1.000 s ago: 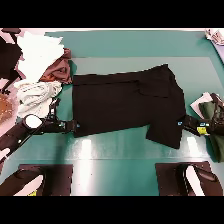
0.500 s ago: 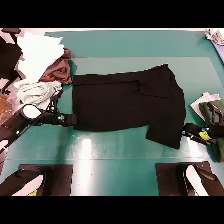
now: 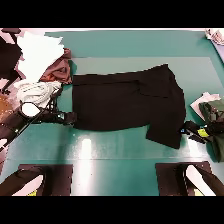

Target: Fold the shirts.

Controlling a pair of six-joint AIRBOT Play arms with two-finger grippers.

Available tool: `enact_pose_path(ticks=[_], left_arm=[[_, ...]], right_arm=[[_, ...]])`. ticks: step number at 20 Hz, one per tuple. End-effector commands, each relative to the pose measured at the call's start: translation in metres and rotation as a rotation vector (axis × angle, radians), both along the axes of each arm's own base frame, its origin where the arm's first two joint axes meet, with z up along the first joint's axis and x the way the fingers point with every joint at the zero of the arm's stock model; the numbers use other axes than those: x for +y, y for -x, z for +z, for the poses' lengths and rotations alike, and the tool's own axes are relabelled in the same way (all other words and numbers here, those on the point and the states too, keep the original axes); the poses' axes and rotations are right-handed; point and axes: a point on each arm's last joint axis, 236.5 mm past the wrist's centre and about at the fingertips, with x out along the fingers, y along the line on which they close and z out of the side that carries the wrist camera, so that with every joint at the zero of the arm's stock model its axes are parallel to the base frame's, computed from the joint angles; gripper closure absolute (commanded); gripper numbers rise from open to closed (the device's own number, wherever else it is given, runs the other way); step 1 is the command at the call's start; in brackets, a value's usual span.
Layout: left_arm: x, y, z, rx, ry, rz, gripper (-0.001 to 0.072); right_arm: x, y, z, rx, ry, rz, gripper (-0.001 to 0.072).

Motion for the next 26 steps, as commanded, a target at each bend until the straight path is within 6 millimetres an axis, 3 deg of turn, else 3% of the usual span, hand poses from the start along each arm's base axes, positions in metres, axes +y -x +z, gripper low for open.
enact_pose_path(ticks=[1, 4, 6, 7, 9, 10, 11, 13, 15, 19, 23, 26], left_arm=[[-0.001, -0.003, 0.005, -0.002, 0.007, 0.009, 0.0684], [-0.002, -0.011, 0.017, -0.024, 0.016, 0.019, 0.0684], [-0.003, -0.017, 0.023, -0.038, 0.021, 0.025, 0.0684], [-0.003, -0.017, 0.024, -0.038, 0.023, 0.026, 0.0684], [-0.003, -0.016, 0.024, -0.027, 0.028, 0.04, 0.0684], [-0.004, -0.016, 0.024, -0.024, 0.03, 0.044, 0.0684], [-0.004, -0.016, 0.024, -0.021, 0.03, 0.042, 0.0684], [-0.004, -0.013, 0.024, -0.009, 0.033, 0.038, 0.0684], [-0.006, -0.007, 0.022, 0.014, 0.033, 0.023, 0.0684], [-0.01, 0.016, 0.02, 0.101, 0.043, -0.013, 0.0684], [-0.009, 0.034, 0.044, 0.079, 0.056, -0.013, 0.0685], [0.014, 0.059, 0.059, 0.052, -0.019, 0.036, 0.0685]], right_arm=[[0.002, -0.01, -0.013, 0.001, -0.035, -0.007, 0.0047], [0.023, -0.005, -0.03, 0.001, -0.111, -0.047, 0.0052], [0.041, -0.005, -0.037, -0.045, -0.168, -0.1, 0.0142], [0.045, -0.007, -0.036, -0.073, -0.173, -0.12, 0.0151], [0.048, -0.012, -0.027, -0.128, -0.174, -0.132, 0.0348], [0.048, -0.013, -0.021, -0.151, -0.165, -0.126, 0.038], [0.048, -0.013, -0.016, -0.167, -0.159, -0.115, 0.0515], [0.05, -0.012, -0.004, -0.2, -0.151, -0.095, 0.0694], [0.052, -0.014, 0.015, -0.237, -0.144, -0.063, 0.0696], [0.055, -0.026, 0.072, -0.325, -0.128, -0.018, 0.0698], [0.073, -0.02, 0.124, -0.358, -0.123, 0.087, 0.0698], [0.086, -0.008, 0.152, -0.385, -0.118, 0.128, 0.0699]])
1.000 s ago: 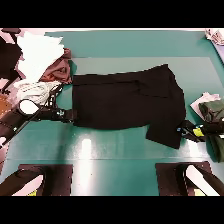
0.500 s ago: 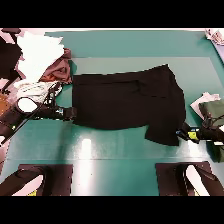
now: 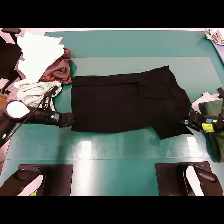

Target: Fold the shirts.

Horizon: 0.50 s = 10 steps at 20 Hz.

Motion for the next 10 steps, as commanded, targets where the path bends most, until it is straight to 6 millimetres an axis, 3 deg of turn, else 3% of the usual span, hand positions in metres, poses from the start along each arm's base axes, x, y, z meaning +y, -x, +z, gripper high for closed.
enact_pose_path(ticks=[1, 3, 6, 10], left_arm=[[0.026, 0.031, 0.012, 0.003, -0.087, 0.059, 0.0685], [0.033, 0.044, 0.025, -0.02, -0.094, 0.085, 0.0685], [0.032, 0.044, 0.041, -0.05, -0.065, 0.12, 0.0686], [0.031, 0.012, 0.078, -0.179, -0.011, 0.21, 0.0687]], right_arm=[[0.017, 0.02, 0.031, -0.008, 0.004, 0.051, 0.0698], [0.021, 0.028, 0.034, -0.01, 0.005, 0.055, 0.0699], [0.02, 0.029, 0.038, -0.039, 0.016, 0.046, 0.0698], [0.013, 0.008, 0.041, -0.096, 0.023, 0.0, 0.0698]])
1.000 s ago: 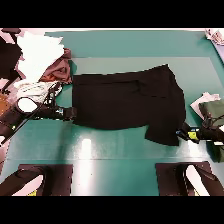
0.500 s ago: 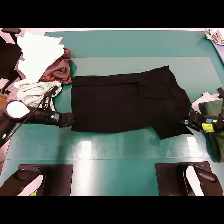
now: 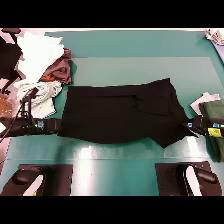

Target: Fold the shirts.

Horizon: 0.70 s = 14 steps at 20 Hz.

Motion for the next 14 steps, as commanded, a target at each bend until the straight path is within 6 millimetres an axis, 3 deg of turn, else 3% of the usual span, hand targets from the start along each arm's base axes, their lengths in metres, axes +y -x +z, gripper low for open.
enact_pose_path(ticks=[1, 5, 10, 14], left_arm=[[0.003, -0.023, 0.031, -0.105, 0.045, 0.094, 0.0686], [0.012, -0.039, 0.025, -0.101, 0.027, 0.156, 0.0687], [0.017, -0.084, 0.031, -0.172, 0.088, 0.288, 0.0688], [0.02, -0.115, 0.027, -0.189, 0.082, 0.322, 0.0688]], right_arm=[[-0.008, -0.021, 0.003, -0.049, 0.001, -0.049, 0.0698], [-0.015, -0.045, -0.002, -0.057, -0.022, -0.082, 0.0698], [-0.014, -0.092, -0.002, -0.114, -0.138, -0.123, 0.0698], [-0.028, -0.129, -0.003, -0.12, -0.141, -0.126, 0.0698]])
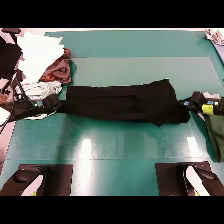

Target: Fold the shirts.

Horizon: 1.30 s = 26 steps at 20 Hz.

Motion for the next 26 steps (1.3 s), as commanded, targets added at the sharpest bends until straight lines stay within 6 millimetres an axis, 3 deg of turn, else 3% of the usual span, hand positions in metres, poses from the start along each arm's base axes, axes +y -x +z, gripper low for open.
enact_pose_path(ticks=[1, 6, 11, 16, 21, 26], left_arm=[[0.004, -0.032, 0.0, -0.034, 0.001, 0.049, 0.0688], [0.017, -0.051, -0.011, -0.026, -0.019, 0.124, 0.0688], [0.039, -0.067, -0.011, -0.063, -0.053, 0.226, 0.0689], [0.036, -0.103, -0.046, -0.034, -0.062, 0.239, 0.0689], [0.033, -0.138, -0.058, -0.04, -0.067, 0.243, 0.0689], [0.032, -0.154, -0.075, -0.026, -0.077, 0.244, 0.0689]], right_arm=[[-0.013, -0.041, 0.008, -0.042, -0.005, 0.002, 0.0698], [-0.025, -0.093, 0.02, -0.045, -0.001, 0.038, 0.0698], [0.002, -0.136, 0.004, -0.015, -0.008, 0.151, 0.0698], [0.021, -0.175, -0.008, -0.006, -0.012, 0.217, 0.0698], [0.005, -0.186, -0.031, 0.051, -0.027, 0.191, 0.0698], [-0.017, -0.181, -0.061, 0.132, -0.008, 0.179, 0.0697]])
